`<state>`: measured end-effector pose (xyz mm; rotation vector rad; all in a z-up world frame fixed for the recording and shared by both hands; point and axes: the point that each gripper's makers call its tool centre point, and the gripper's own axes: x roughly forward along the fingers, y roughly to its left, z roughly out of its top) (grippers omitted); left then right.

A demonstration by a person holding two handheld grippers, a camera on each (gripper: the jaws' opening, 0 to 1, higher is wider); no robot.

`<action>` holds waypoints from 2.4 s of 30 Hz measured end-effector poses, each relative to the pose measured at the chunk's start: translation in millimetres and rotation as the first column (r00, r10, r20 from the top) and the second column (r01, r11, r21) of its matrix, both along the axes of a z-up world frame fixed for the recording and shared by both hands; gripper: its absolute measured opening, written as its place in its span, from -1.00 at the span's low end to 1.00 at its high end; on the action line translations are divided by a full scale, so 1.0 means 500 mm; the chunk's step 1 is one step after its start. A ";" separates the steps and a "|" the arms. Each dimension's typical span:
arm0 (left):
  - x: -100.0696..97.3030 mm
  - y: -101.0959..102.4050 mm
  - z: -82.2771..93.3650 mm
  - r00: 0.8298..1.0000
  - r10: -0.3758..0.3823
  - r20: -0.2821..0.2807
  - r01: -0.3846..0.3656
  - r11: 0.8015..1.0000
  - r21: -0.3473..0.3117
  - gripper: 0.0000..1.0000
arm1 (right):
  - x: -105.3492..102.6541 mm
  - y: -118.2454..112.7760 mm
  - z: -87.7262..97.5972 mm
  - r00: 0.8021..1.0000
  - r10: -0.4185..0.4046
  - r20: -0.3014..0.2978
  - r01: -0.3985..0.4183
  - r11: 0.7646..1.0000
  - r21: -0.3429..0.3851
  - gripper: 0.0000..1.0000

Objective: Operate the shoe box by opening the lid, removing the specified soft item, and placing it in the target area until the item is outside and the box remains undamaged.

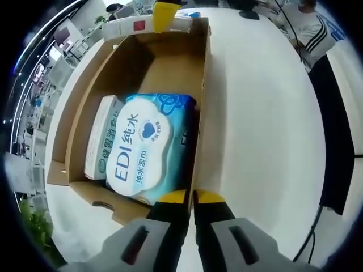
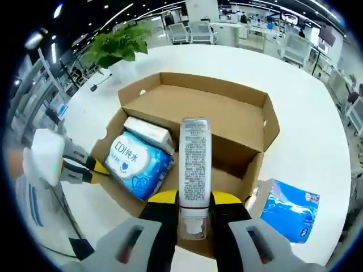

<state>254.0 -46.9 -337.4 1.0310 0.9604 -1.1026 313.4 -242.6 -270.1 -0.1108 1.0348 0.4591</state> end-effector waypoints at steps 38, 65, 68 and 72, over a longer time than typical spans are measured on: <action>-0.001 0.001 -0.001 1.000 -0.016 -0.006 0.016 1.000 0.010 -0.96 | 0.013 -0.119 0.112 0.974 -0.166 0.153 0.160 0.986 0.050 -0.64; 0.001 0.001 -0.002 1.000 -0.002 -0.027 0.002 1.000 0.004 -0.97 | -0.012 -0.311 0.189 0.952 -0.234 0.199 0.245 0.969 -0.031 -0.64; 0.002 0.001 -0.003 0.999 0.000 -0.032 0.000 1.000 0.009 -0.96 | -0.013 -0.331 0.197 0.946 -0.252 0.203 0.263 0.964 -0.030 -0.64; 0.000 0.001 -0.002 1.000 -0.012 -0.022 0.012 1.000 0.004 -0.97 | -0.013 -0.366 0.176 0.957 -0.246 0.153 0.257 0.965 -0.057 -0.64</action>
